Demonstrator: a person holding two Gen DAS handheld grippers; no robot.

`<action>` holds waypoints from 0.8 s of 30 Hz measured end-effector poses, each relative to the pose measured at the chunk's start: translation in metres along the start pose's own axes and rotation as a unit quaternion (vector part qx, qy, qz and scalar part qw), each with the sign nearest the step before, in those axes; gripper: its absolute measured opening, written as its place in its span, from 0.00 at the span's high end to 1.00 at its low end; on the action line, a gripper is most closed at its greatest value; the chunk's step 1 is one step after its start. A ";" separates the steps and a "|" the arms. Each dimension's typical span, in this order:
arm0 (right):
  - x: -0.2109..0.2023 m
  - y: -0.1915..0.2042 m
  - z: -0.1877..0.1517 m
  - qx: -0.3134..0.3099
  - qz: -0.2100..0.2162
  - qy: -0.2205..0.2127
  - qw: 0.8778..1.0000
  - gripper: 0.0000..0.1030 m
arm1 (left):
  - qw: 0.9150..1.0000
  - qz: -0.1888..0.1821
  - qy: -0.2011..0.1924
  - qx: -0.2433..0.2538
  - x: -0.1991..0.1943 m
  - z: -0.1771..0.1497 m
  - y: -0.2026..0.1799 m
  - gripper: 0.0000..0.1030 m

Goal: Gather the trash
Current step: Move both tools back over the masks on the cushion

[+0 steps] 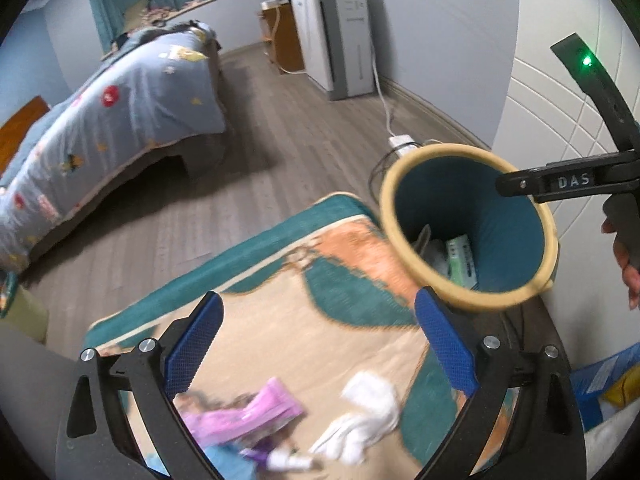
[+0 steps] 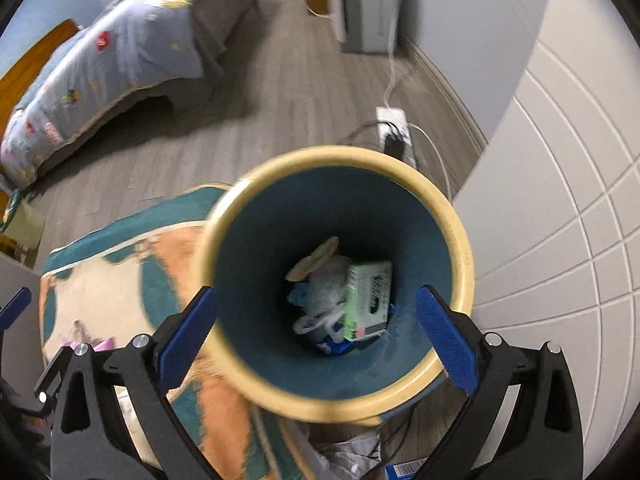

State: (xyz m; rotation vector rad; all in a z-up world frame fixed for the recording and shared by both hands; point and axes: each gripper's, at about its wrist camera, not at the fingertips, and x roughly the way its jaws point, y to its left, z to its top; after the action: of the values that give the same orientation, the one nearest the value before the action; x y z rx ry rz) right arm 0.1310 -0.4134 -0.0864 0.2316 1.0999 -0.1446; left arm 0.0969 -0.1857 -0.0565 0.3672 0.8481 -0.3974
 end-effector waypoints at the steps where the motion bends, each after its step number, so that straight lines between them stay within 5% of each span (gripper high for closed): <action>1: -0.005 0.005 -0.001 -0.003 0.000 0.001 1.000 0.06 | 1.000 0.004 -0.003 -0.001 -0.009 -0.003 0.006 0.07; 11: -0.064 0.074 -0.029 -0.067 -0.024 -0.045 0.996 0.06 | 0.995 0.034 -0.038 -0.084 -0.099 -0.043 0.079 0.06; 15: -0.085 0.100 -0.044 -0.055 0.004 -0.074 0.996 0.06 | 0.992 0.049 -0.051 -0.108 -0.128 -0.070 0.102 0.05; 24: -0.072 0.169 -0.082 -0.113 0.021 -0.049 0.992 0.06 | 0.983 0.053 -0.020 -0.177 -0.118 -0.129 0.148 0.05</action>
State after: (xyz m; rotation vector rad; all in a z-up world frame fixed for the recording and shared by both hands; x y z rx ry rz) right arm 0.0668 -0.2286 -0.0387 0.0446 1.0039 0.0074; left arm 0.0133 0.0244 -0.0203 0.0741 0.8383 -0.1498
